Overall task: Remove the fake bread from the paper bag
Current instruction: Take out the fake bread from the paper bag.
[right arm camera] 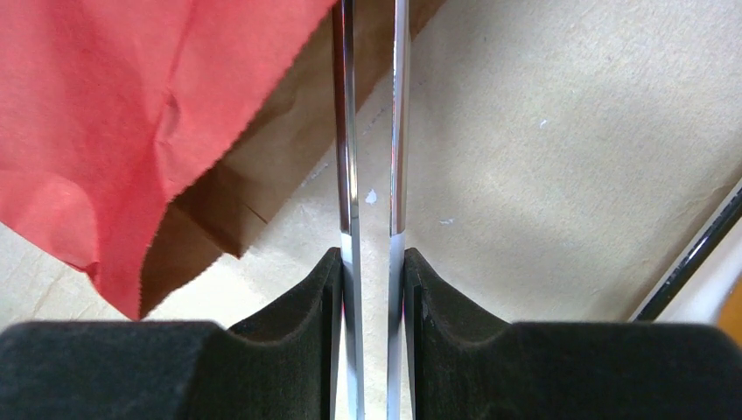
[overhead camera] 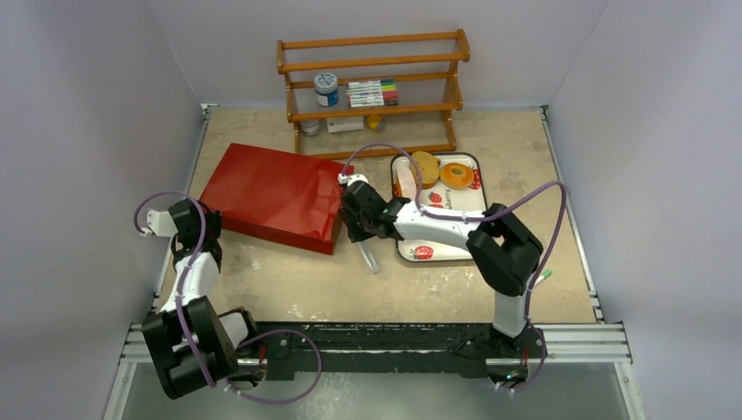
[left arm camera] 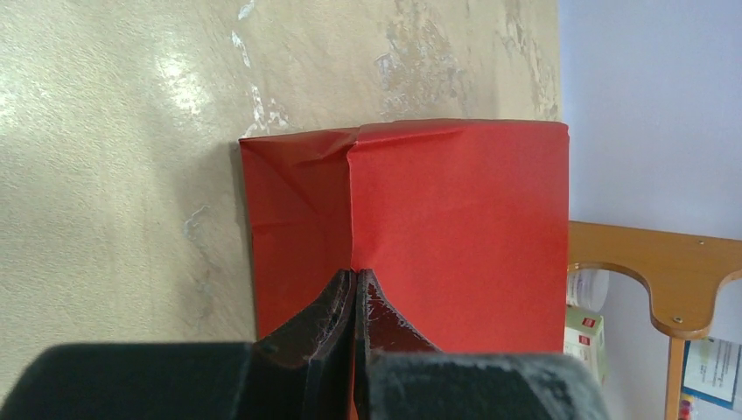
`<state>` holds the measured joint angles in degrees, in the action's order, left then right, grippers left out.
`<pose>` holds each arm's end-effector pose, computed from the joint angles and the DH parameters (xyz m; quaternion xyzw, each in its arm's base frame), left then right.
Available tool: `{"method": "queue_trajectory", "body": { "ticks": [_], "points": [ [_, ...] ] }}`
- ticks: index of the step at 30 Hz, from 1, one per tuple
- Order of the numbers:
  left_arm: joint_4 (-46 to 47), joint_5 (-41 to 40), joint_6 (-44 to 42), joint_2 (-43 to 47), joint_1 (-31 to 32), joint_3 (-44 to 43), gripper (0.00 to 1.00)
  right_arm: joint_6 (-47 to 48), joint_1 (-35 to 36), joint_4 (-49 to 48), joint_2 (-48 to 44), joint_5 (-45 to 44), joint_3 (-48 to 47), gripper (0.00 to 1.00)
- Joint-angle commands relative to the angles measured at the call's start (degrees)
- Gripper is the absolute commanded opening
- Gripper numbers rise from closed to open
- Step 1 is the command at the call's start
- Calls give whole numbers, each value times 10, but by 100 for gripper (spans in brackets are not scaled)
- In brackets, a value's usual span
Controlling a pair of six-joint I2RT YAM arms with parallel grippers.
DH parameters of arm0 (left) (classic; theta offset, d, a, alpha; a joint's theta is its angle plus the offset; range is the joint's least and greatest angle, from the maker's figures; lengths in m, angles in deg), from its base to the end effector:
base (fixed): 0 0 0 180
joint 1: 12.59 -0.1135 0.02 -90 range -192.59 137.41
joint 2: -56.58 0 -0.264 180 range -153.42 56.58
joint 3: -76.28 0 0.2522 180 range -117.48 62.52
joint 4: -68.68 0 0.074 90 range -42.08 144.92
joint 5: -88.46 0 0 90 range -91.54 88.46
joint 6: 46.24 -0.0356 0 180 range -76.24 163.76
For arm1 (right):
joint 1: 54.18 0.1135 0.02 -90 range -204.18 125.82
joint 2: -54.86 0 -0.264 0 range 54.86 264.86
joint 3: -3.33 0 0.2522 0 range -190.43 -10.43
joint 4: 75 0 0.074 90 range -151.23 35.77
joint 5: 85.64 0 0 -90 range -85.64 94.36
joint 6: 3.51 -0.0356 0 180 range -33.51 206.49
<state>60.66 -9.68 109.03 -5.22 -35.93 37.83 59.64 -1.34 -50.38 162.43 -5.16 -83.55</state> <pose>0.2001 0.0918 0.1893 -0.6324 0.5981 -0.1170 0.4782 0.2538 0.3251 0.1985 -0.1765 0.9052 0.1838 0.3401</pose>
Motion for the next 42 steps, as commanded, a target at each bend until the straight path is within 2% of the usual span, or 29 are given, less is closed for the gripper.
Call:
{"method": "queue_trajectory", "body": {
  "ticks": [1, 11, 21, 29, 35, 42],
  "points": [
    [4, 15, -36, -9, -12, -41, 0, 9, -3, -16, -53, 2, 11, 30],
    [14, 35, -45, -25, -23, -48, 0, 0, -3, -34, -121, 38, 90, 37],
    [19, 57, -57, -51, -33, -62, 0, 3, 3, -87, -138, 111, 169, 43],
    [19, 64, -56, -58, -35, -68, 0, 4, 15, -92, -153, 120, 204, 43],
    [25, 68, -59, -72, -38, -74, 0, 4, 59, -82, -153, 96, 209, 44],
    [35, 72, -57, -80, -40, -73, 0, 12, 67, -79, -142, 92, 197, 44]
  ]
}}
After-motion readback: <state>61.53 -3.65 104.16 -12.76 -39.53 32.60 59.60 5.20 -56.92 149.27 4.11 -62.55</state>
